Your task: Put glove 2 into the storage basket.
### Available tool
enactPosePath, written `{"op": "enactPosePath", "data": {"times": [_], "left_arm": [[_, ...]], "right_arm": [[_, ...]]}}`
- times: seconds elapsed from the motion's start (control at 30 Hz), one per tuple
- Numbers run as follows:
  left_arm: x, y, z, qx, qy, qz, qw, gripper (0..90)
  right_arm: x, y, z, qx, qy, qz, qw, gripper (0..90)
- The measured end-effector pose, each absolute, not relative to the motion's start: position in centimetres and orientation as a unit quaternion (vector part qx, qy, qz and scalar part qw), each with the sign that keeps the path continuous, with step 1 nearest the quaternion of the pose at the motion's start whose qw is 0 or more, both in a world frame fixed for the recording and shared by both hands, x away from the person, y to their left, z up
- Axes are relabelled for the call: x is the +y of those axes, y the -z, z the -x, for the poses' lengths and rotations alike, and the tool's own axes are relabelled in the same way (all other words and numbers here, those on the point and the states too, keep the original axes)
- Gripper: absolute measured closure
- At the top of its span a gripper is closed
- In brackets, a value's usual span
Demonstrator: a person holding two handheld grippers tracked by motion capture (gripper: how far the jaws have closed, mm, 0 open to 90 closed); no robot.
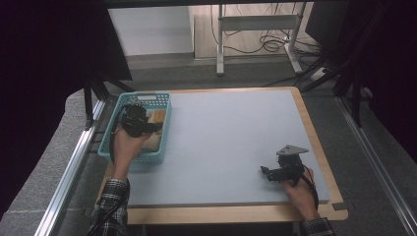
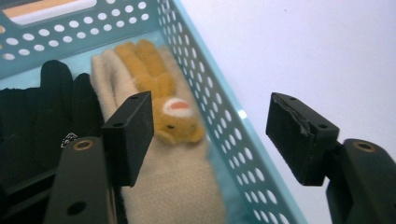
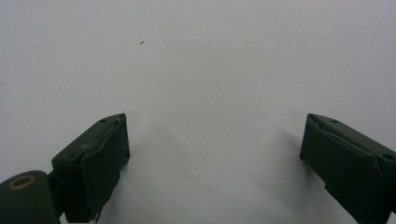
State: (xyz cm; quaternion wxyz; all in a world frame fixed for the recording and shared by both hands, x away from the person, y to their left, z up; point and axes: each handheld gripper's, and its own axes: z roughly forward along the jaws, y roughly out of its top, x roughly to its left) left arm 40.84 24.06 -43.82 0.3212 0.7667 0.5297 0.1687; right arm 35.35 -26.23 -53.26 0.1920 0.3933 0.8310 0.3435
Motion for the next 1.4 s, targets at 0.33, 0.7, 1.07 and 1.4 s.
{"op": "enactPosePath", "data": {"times": [0.33, 0.7, 1.07, 1.4], "left_arm": [[23.2, 43.1, -39.9, 0.517, -0.17, -0.771, 0.332, 22.5], [21.8, 42.3, -38.6, 0.5, -0.168, -0.775, 0.347, 13.6], [21.3, 42.5, -37.2, 0.488, -0.159, -0.776, 0.368, 10.2], [20.0, 43.1, -35.7, 0.463, -0.155, -0.785, 0.381, 6.5]], "right_arm": [[-26.2, 53.3, -35.3, 0.831, -0.344, -0.393, 0.192, 7.8], [-26.2, 53.3, -35.3, 0.831, -0.344, -0.393, 0.192, 7.8], [-26.2, 53.3, -35.3, 0.831, -0.343, -0.393, 0.192, 7.8], [-26.2, 53.3, -35.3, 0.831, -0.343, -0.393, 0.192, 7.8]]}}
